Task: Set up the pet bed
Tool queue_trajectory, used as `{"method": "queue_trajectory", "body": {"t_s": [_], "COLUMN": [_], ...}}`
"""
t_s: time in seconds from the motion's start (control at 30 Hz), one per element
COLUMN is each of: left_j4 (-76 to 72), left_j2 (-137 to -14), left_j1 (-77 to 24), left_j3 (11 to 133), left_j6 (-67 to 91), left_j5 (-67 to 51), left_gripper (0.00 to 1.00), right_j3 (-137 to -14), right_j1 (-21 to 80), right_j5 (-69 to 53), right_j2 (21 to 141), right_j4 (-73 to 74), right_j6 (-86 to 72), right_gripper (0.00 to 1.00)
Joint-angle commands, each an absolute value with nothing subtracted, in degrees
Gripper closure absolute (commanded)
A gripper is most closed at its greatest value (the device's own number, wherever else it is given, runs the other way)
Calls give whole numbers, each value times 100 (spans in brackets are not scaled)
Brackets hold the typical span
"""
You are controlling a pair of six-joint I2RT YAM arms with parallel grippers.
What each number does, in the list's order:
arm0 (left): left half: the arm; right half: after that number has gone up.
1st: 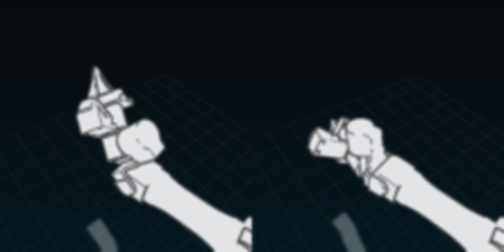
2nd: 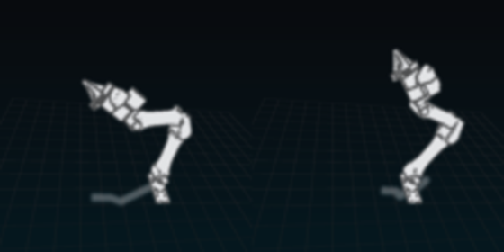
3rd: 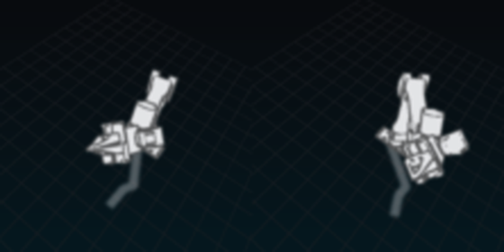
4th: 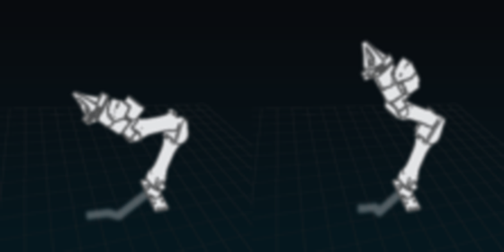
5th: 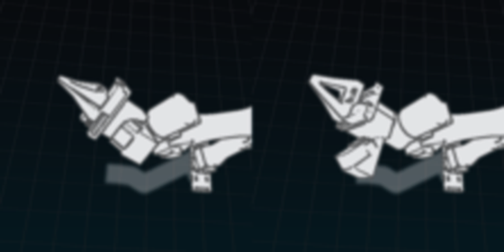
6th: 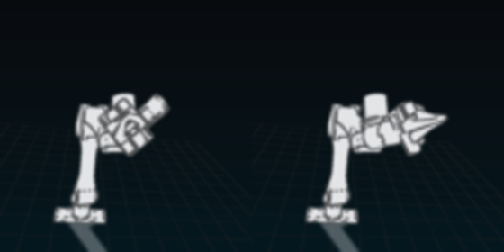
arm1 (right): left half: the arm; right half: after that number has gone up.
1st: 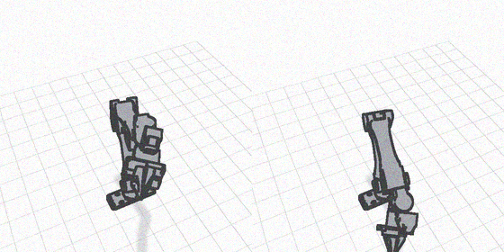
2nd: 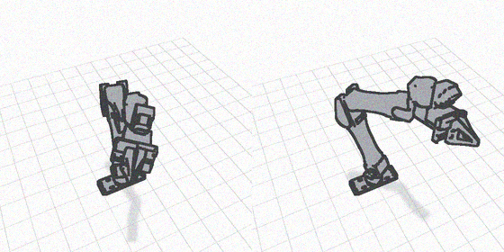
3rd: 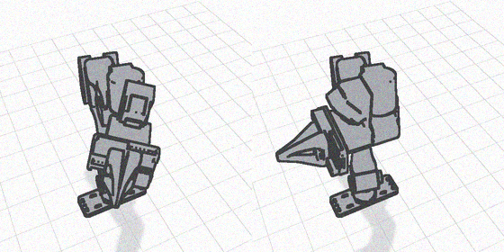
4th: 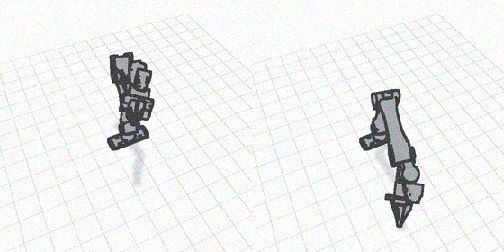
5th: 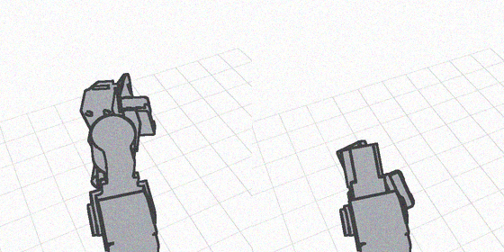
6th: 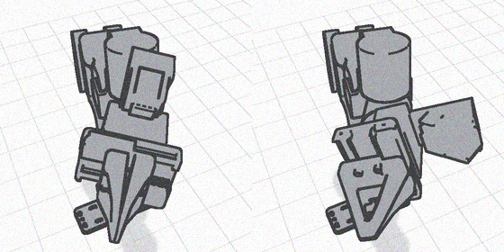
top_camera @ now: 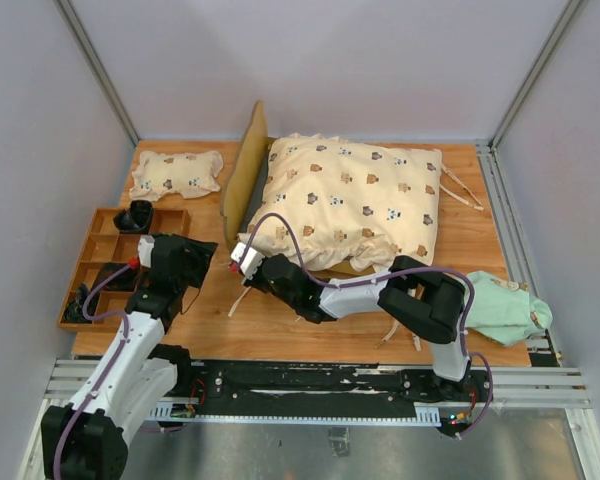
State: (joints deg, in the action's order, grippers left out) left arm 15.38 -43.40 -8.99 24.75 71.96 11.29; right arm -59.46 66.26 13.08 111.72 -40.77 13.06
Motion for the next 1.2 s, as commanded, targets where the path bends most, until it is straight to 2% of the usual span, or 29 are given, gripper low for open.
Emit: {"method": "queue_trajectory", "body": {"t_s": [0.0,0.23,0.57,0.8,1.1,1.17], "left_j4": [1426,1137,1252,1296,1250,1110], "left_j2": [-4329,-4606,-4624,-4481,-4643,-4648], "left_j1": [-801,-795,-795,-800,-800,-800], "left_j3": [2672,2569,2449,2388,2346,2296], "left_j6": [6889,6826,7386,7471,7626,7638], "left_j5": [678,371,-131,51,-33,-95], "left_gripper": [33,33,37,49,52,60], "right_j3": [-5793,-5834,-5955,-5973,-6010,-6020], "right_j1": [6680,6680,6682,6685,6688,6688], "right_j5": [1204,1171,1275,1307,1318,1326], "right_j2": [10916,10925,11026,11048,11074,11079], "right_j4": [-4423,-4375,-4352,-4385,-4412,-4421], "right_j6": [1427,1509,1506,1503,1513,1516], "right_gripper": [100,100,100,100,100,100]}}
